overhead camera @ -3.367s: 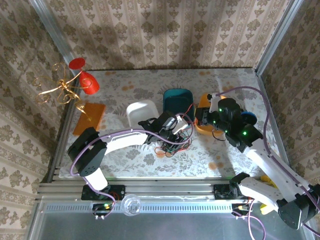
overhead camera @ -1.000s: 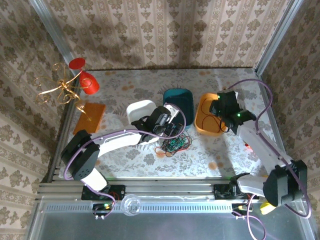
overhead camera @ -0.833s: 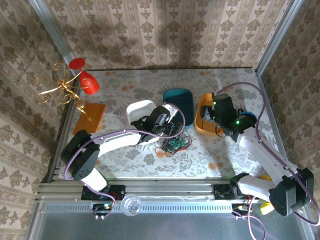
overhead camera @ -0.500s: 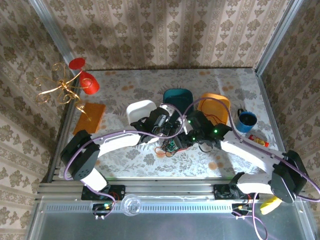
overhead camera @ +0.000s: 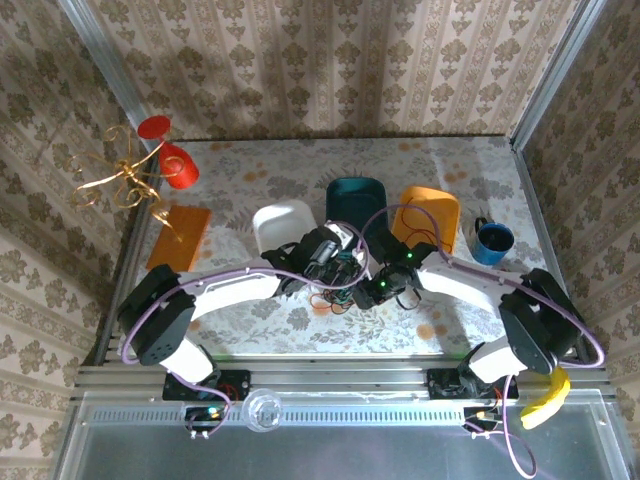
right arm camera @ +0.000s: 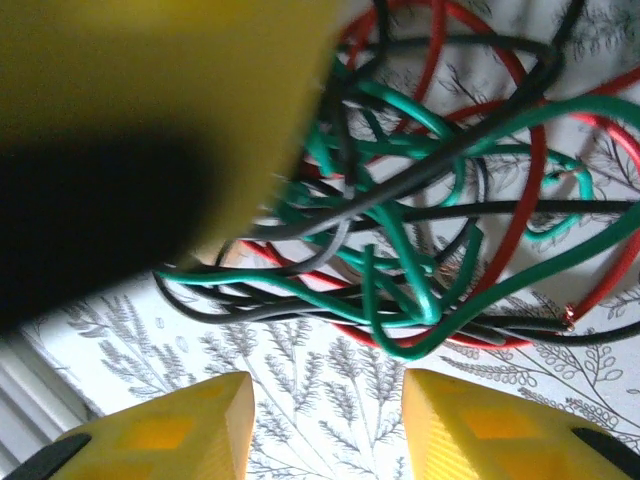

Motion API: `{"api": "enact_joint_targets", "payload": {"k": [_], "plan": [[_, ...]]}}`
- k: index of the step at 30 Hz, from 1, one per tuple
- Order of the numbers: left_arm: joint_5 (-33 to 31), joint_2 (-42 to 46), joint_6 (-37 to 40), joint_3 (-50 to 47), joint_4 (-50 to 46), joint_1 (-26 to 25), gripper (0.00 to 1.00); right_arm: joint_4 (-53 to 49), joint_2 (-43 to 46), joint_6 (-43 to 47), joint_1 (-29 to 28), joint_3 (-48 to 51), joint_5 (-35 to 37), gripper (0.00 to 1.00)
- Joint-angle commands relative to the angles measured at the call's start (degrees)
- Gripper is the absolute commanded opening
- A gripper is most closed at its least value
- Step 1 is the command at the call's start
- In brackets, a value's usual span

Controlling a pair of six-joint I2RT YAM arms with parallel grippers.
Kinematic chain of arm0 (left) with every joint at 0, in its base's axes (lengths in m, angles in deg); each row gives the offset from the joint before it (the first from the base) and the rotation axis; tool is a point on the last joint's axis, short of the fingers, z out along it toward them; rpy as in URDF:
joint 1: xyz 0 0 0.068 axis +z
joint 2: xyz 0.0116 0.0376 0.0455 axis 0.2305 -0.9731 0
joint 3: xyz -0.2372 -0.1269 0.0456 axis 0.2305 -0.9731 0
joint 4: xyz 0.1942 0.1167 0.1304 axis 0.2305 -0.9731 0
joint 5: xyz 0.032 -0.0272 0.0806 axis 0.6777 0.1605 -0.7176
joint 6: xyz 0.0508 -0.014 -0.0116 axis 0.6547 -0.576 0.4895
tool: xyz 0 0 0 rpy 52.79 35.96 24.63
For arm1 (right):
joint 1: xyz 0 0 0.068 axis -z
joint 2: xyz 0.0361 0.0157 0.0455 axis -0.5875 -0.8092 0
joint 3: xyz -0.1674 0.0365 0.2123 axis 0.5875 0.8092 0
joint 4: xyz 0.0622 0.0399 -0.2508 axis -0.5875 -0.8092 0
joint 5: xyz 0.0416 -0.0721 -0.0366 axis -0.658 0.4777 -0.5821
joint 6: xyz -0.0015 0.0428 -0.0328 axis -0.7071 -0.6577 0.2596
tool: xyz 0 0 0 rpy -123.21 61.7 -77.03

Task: Untangle the cables

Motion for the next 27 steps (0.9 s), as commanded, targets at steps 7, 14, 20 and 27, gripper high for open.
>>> {"api": "enact_joint_targets", "payload": {"k": [7, 14, 20, 27], "plan": [[4.4, -0.9, 2.6, 1.2, -1.4, -0.8, 0.94, 3.1, -3.1, -4.0, 2.7, 1.0, -1.4, 0.43], [6.5, -2.4, 3.0, 1.7, -3.1, -0.8, 0.86, 5.6, -2.3, -3.4, 2.9, 0.6, -3.9, 0.43], [7.6, -3.0, 2.6, 1.7, -3.0, -0.8, 0.84, 7.7, -3.3, -3.6, 3.3, 0.2, -3.2, 0.41], [8.1, -3.4, 2.5, 2.0, -3.1, -0.8, 0.83, 10.8, -4.5, -4.9, 4.3, 1.1, -1.5, 0.11]]}}
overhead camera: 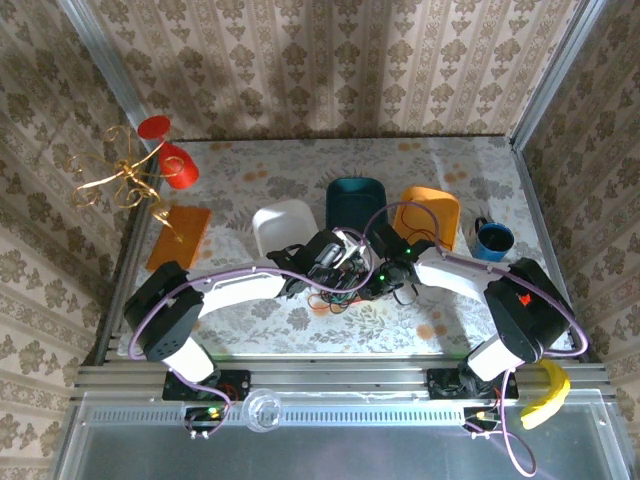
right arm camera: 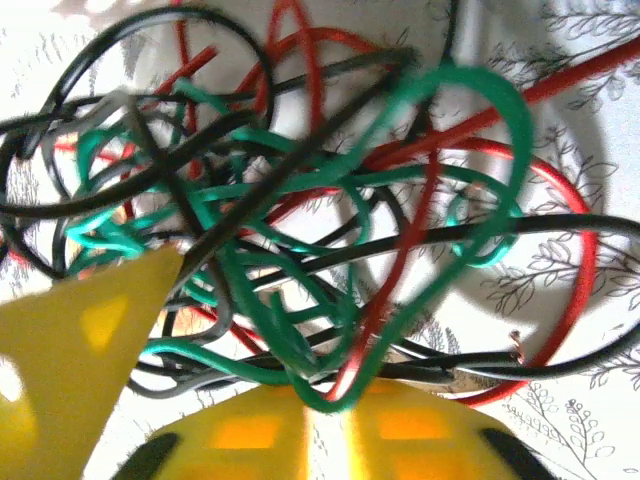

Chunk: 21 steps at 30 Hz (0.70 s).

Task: Untangle the cables

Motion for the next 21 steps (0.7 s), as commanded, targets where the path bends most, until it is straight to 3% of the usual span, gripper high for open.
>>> {"api": "enact_joint_targets", "payload": {"k": [1, 7, 13, 21], "plan": [[2.9, -1.0, 0.7, 1.5, -1.3, -0.4, 0.82, 4.1, -0.3, -1.4, 0.7, 0.7, 1.3, 0.09], [3.5, -1.4, 1.0, 2.1, -1.5, -0.2, 0.79, 5.3, 2.3, -1.6, 1.4, 2.9, 1.4, 0.08], [3.8, -1.7, 1.4, 2.3, -1.9, -0.2, 0.78, 6.3, -0.3, -1.9, 1.4, 1.8, 0.0, 0.29], [3.6, -1.2, 1.5, 2.1, -2.4, -0.2, 0.78, 8.7, -2.7, -2.5, 1.4, 0.2, -2.1, 0.32]]}}
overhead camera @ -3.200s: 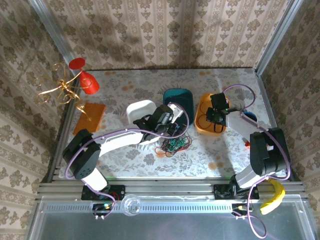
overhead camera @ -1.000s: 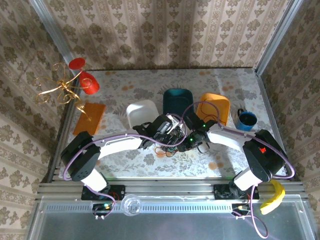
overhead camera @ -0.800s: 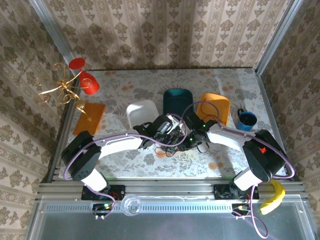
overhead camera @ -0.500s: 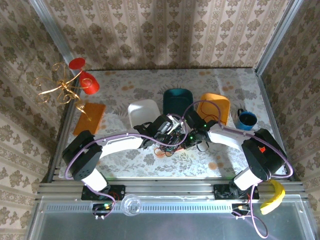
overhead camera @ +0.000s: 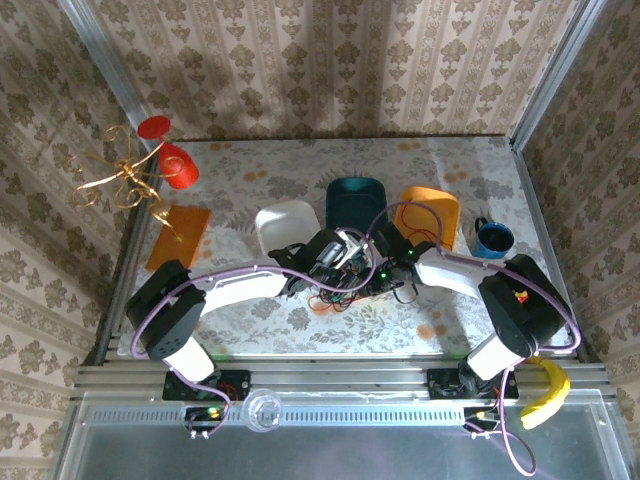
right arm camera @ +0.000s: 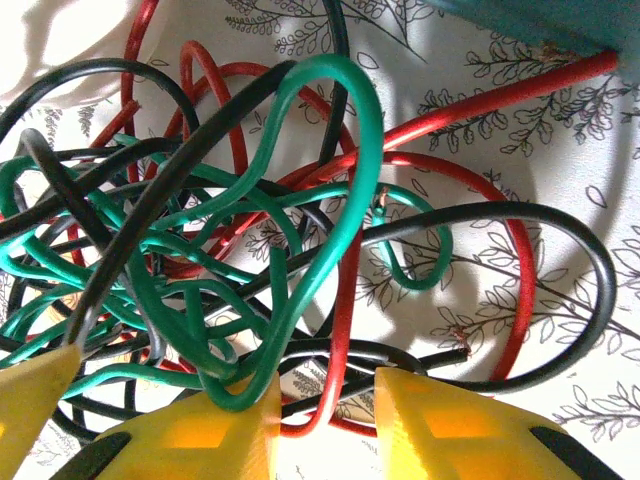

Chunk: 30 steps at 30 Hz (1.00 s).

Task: Untangle the cables

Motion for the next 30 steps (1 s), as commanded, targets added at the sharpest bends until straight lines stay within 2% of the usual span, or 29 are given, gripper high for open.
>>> {"api": "enact_joint_targets", "payload": {"k": [1, 5, 8, 16, 23, 27, 30], "plan": [[1.7, -0.4, 1.2, 1.1, -1.5, -0.3, 0.78, 2.9, -1.3, -1.1, -0.1, -2.0, -2.1, 0.31], [1.2, -0.3, 1.4, 1.2, -2.0, -0.3, 0.78, 2.6, -0.8, -1.3, -0.1, -1.9, -1.4, 0.11], [0.4, -0.3, 1.7, 1.6, -2.5, -0.3, 0.78, 1.0, 1.8, -1.1, 0.0, -1.6, 0.0, 0.05], [-0.8, -1.1, 3.8, 2.9, -3.4, -0.4, 0.78, -3.4, 15.5, 0.5, 0.2, 0.7, -0.4, 0.0], [0.6, -2.1, 4.5, 3.8, -3.3, -0.4, 0.76, -5.2, 25.7, 0.9, 3.0, 1.0, -5.5, 0.0], [0.6, -3.0, 4.4, 4.3, -3.3, -0.4, 0.74, -4.1, 30.4, -0.6, 4.7, 0.0, -2.3, 0.0], [1.0, -3.8, 4.4, 4.7, -3.2, -0.5, 0.7, -2.3, 32.9, -1.5, 5.4, -1.6, -2.9, 0.0]]}}
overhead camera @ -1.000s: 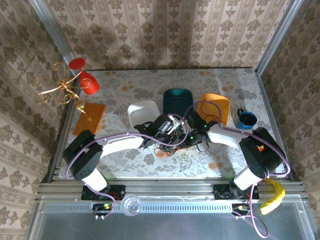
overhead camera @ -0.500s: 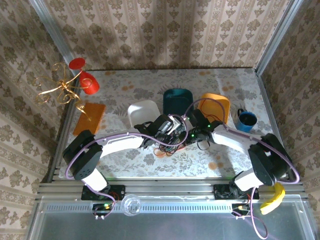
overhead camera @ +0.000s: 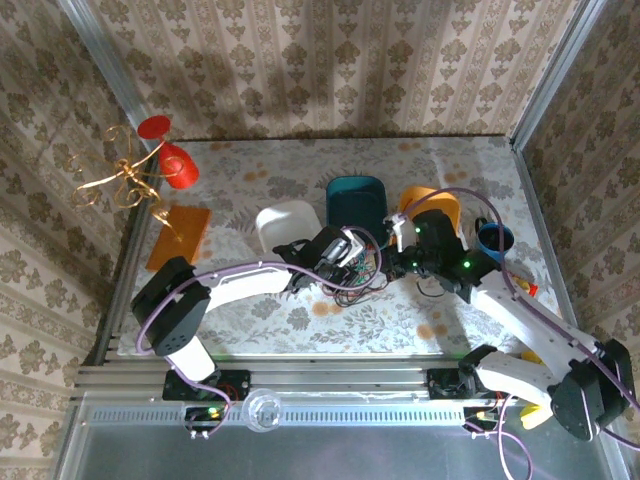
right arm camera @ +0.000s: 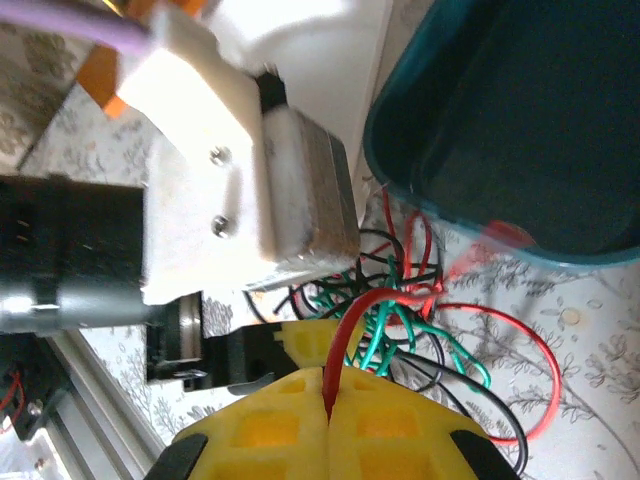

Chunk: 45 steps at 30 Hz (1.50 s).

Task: Untangle the cables

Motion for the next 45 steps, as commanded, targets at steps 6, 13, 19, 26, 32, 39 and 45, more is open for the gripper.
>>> {"api": "enact_joint_targets", "payload": {"k": [6, 13, 19, 26, 32, 39, 45], "plan": [[1.5, -1.9, 1.1, 2.1, -0.7, -0.6, 0.62, 2.0, 4.0, -3.3, 0.5, -5.8, -4.8, 0.0], [1.8, 0.6, 0.7, 1.4, 0.0, -0.7, 0.36, 2.0, 5.6, -4.4, 2.0, -4.8, -5.5, 0.0], [-0.3, 3.2, -0.4, 1.2, -0.1, -0.6, 0.07, 1.9, 7.4, -4.0, 4.6, -4.6, -9.1, 0.0], [2.8, 6.6, -2.4, -0.7, 0.7, 0.4, 0.0, -3.0, 9.7, -1.5, 9.3, -6.4, -8.5, 0.0], [3.0, 6.5, -3.8, -2.9, 1.0, 0.4, 0.0, -1.1, 14.4, -2.8, 11.1, -6.2, 0.0, 0.0], [3.3, 6.6, -4.3, -4.2, 0.7, 0.3, 0.0, 1.3, 21.2, -1.8, 11.4, -6.3, 23.5, 0.0], [3.3, 6.2, -4.3, -4.3, 0.7, 0.3, 0.0, 2.8, 23.1, 1.2, 11.6, -9.3, 33.8, 0.0]]}}
